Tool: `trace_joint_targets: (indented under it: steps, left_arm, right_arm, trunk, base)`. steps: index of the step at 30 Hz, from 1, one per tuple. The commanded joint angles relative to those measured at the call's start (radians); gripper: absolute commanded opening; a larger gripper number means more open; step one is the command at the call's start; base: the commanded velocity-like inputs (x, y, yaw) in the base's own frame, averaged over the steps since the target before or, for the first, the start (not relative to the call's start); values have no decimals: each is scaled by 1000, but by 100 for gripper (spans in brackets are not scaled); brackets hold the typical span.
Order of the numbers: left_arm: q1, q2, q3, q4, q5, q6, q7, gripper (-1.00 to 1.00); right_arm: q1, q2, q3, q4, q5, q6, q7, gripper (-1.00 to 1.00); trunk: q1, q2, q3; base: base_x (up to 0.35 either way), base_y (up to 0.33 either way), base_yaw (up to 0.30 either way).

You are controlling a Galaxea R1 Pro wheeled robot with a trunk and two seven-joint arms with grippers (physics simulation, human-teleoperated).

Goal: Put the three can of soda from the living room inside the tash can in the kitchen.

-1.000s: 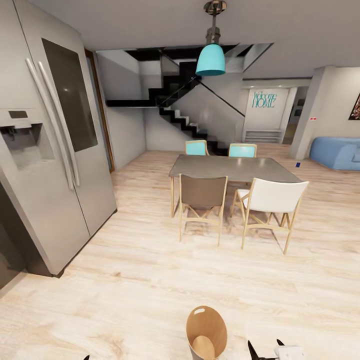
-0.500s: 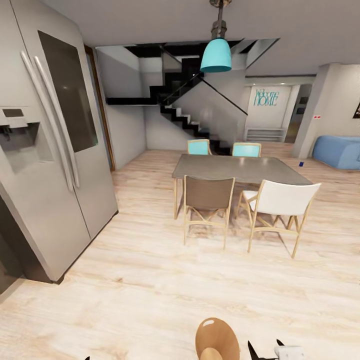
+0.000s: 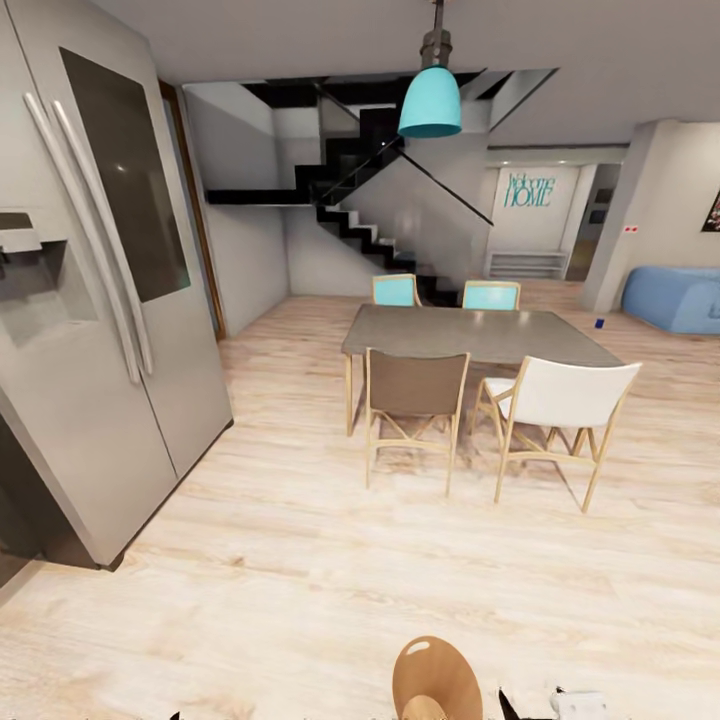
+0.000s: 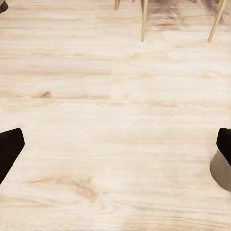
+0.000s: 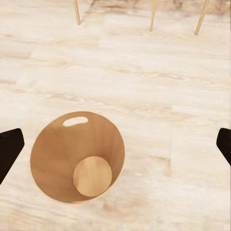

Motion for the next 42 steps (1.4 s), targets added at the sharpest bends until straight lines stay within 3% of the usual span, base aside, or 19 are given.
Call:
trace_joint_targets:
  steps: [1, 2, 3, 4, 7, 11, 12, 14, 15, 16, 17, 21, 24, 31, 42]
  left_arm:
    - [0, 0, 0, 1, -1, 0, 0, 100]
    - [0, 0, 0, 1, -1, 1, 0, 100]
    - [0, 0, 0, 3, -2, 1, 1, 100]
    - [0, 0, 0, 6, -2, 1, 1, 100]
    - [0, 0, 0, 13, -2, 1, 1, 100]
    - [0, 0, 0, 18, -2, 1, 1, 100]
    - [0, -1, 0, 19, -1, 1, 1, 100]
    - [0, -1, 0, 20, 0, 1, 2, 100]
    - [0, -1, 0, 21, 0, 1, 2, 100]
    - [0, -1, 0, 21, 0, 1, 2, 100]
    - [0, -1, 0, 21, 0, 1, 2, 100]
    - [0, -2, 0, 21, 1, 2, 2, 100]
    - [0, -2, 0, 21, 1, 3, 2, 100]
    - [0, -2, 0, 21, 4, 4, 2, 100]
    - [-1, -2, -1, 23, 1, 10, 2, 100]
  right_arm:
    - [-64, -4, 0, -1, 2, 212, 2, 100]
    - [-95, -5, -1, 0, 2, 293, 4, 100]
    - [-180, -12, -1, 2, 3, 465, 10, 100]
    - [-224, -18, -1, 4, 3, 543, 12, 100]
    - [-350, -40, 0, 15, 4, 726, 15, 100]
    - [-520, -63, 4, 71, 5, 915, 16, 100]
    - [-610, -69, 14, 124, 5, 991, 14, 100]
    - [-698, -73, 31, 189, 6, 1042, 11, 100]
    - [-784, -76, 48, 266, 7, 1075, 9, 100]
    - [-784, -76, 48, 266, 7, 1075, 9, 100]
    - [-909, -81, 65, 406, 10, 1103, 5, 100]
    - [-1126, -90, 78, 690, 44, 1118, -3, 100]
    - [-1172, -86, 80, 748, 52, 1120, -4, 100]
    - [-1199, -81, 85, 790, 53, 1119, -1, 100]
    - [-1202, -75, 88, 799, 54, 1118, 9, 100]
  trunk:
    - [0, 0, -1]
    - [0, 0, -3]
    - [0, 0, -4]
    - [0, 0, -6]
    - [0, 0, -11]
    - [0, 0, -17]
    - [0, 0, -18]
    - [0, 0, -21]
    - [0, 0, -23]
    - [0, 0, -25]
    - [0, 0, -26]
    - [0, 0, -32]
    - [0, 0, -37]
    - [0, 0, -48]
    - [42, -77, -93]
  base:
    - [1, 1, -1]
    - [0, 0, 0]
    - [0, 0, 0]
    - [0, 0, 0]
    - [0, 0, 0]
    - [0, 0, 0]
    - [0, 0, 0]
    - [0, 0, 0]
    - [0, 0, 0]
    - [0, 0, 0]
    - [0, 0, 0]
    - [0, 0, 0]
    - [0, 0, 0]
    - [0, 0, 0]
    - [0, 0, 0]
